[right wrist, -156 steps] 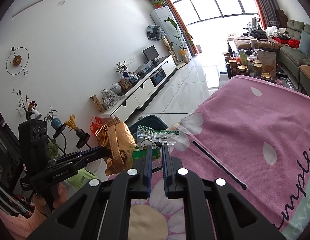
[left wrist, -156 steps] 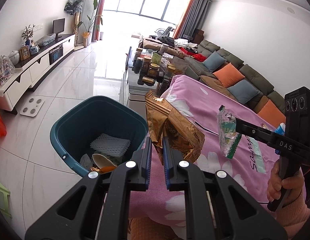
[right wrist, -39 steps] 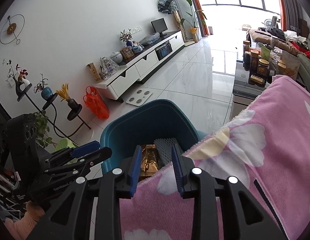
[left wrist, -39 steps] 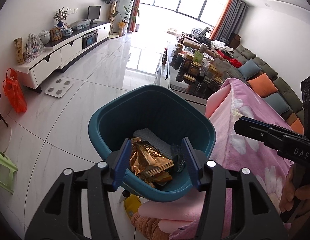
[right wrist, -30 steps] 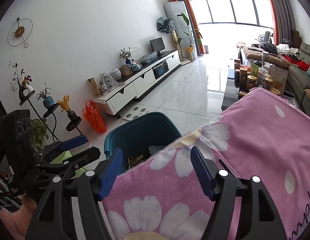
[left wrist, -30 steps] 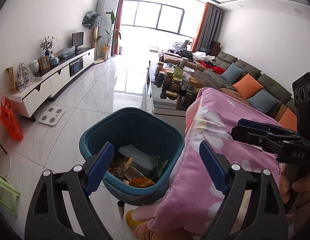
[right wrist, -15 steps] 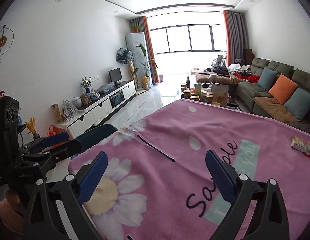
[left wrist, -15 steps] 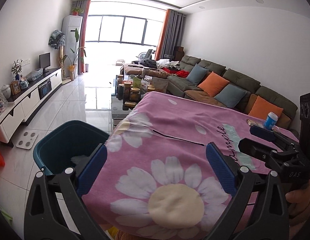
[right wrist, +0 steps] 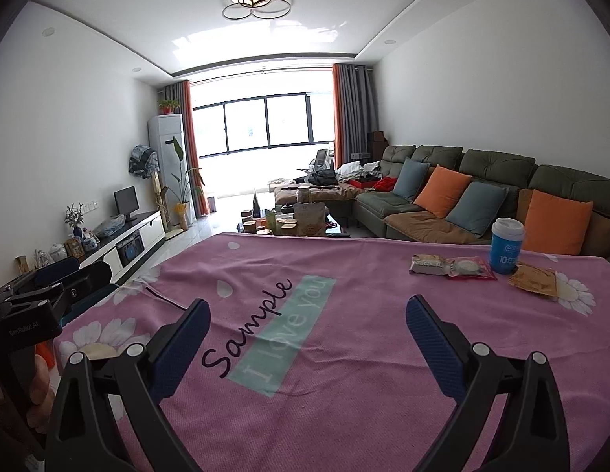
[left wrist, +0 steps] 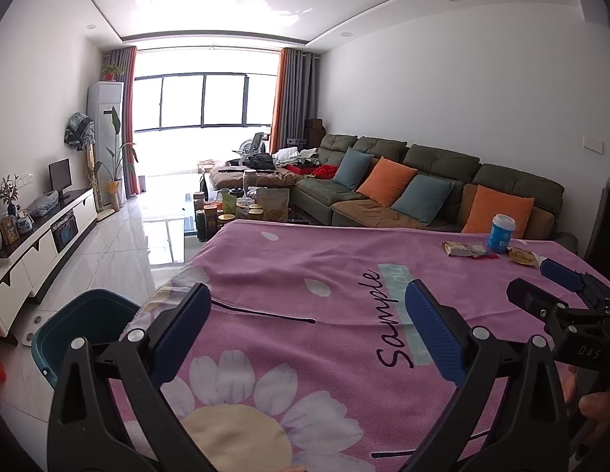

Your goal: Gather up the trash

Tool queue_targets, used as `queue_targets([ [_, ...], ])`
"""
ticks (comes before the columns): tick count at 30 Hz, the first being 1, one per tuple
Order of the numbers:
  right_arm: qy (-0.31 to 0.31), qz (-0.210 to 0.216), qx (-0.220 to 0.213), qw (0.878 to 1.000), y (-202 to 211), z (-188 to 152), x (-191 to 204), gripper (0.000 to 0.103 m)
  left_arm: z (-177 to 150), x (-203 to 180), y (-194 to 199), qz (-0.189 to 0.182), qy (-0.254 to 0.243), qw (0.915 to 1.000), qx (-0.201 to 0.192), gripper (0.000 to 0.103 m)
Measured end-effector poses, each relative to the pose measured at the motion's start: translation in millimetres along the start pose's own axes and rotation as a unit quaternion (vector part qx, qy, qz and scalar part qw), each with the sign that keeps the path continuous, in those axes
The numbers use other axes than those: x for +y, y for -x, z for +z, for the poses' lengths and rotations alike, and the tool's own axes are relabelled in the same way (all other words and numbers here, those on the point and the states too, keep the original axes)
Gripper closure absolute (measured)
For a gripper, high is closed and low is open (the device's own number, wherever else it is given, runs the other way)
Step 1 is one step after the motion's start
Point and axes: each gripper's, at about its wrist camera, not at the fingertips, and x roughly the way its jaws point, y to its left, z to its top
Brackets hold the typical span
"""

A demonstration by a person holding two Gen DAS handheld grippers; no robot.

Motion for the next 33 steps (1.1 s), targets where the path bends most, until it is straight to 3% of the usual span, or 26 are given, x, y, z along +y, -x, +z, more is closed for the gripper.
queue_targets([
  [13,-0.018,-0.059,-0.034,0.998,21.8,-2.2,-25.3,0.007,-3.4,-24.3,2.2,0.004,-0.021,0.9995,-0.024,0.006],
  [33,-0.025,-0.081,-0.048,0.995,34.3,-2.1,-29.9,0.007,-0.6,-34.5,8.0,0.003,-0.032,0.9984,-0.047,0.006],
])
